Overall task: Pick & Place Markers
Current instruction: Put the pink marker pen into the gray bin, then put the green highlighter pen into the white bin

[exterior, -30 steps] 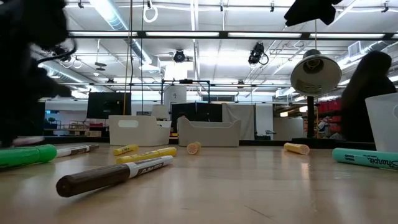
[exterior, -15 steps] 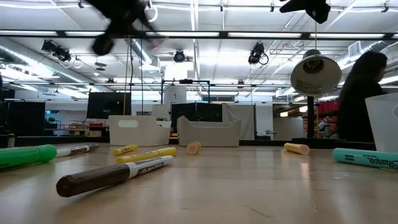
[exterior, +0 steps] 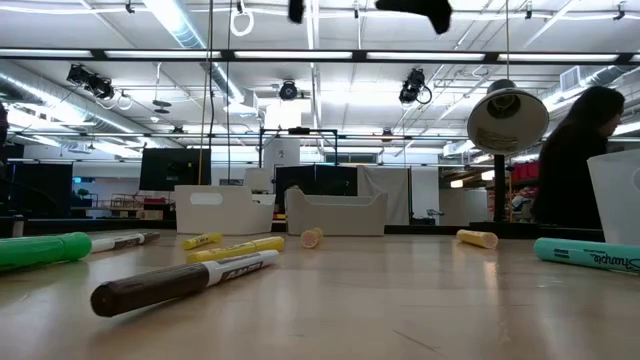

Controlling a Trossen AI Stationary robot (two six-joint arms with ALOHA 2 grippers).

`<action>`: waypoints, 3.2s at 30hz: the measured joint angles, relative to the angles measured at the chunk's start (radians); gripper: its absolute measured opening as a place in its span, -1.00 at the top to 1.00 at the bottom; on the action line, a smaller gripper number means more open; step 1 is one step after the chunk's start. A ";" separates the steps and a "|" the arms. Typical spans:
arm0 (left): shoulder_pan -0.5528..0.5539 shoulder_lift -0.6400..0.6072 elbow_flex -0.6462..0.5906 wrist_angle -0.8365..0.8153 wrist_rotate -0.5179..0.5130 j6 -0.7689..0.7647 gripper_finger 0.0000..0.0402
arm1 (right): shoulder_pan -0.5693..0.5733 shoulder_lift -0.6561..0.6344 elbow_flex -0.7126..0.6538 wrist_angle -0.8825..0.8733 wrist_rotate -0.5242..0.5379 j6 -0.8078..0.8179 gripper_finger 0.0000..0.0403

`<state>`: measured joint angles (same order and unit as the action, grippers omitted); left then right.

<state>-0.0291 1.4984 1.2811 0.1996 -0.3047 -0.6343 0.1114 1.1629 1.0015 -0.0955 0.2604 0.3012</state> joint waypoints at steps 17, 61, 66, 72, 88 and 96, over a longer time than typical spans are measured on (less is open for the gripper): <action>0.033 0.075 0.129 -0.024 0.097 0.099 0.76 | -0.009 -0.039 0.000 0.146 0.016 -0.030 0.67; 0.876 -0.256 -0.117 -0.822 0.709 0.574 0.37 | -0.649 0.985 0.973 -0.777 -0.399 -0.309 0.85; 0.897 -0.255 -0.246 -0.570 0.796 0.499 0.39 | -0.659 1.083 1.015 -0.880 -0.379 -0.397 0.85; 0.896 -0.254 -0.276 -0.468 0.800 0.490 0.39 | -0.658 1.140 1.015 -0.948 -0.313 -0.474 0.84; 0.896 -0.254 -0.276 -0.473 0.807 0.504 0.39 | -0.661 1.150 1.015 -0.862 -0.284 -0.475 0.61; 0.874 -0.257 -0.215 -0.581 0.774 0.450 0.39 | -0.655 1.043 1.015 -0.878 -0.289 -0.349 0.61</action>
<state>0.8452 1.2417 1.0660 -0.3814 0.4695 -0.1848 -0.5432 2.2059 2.0163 -0.9734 -0.0290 -0.0483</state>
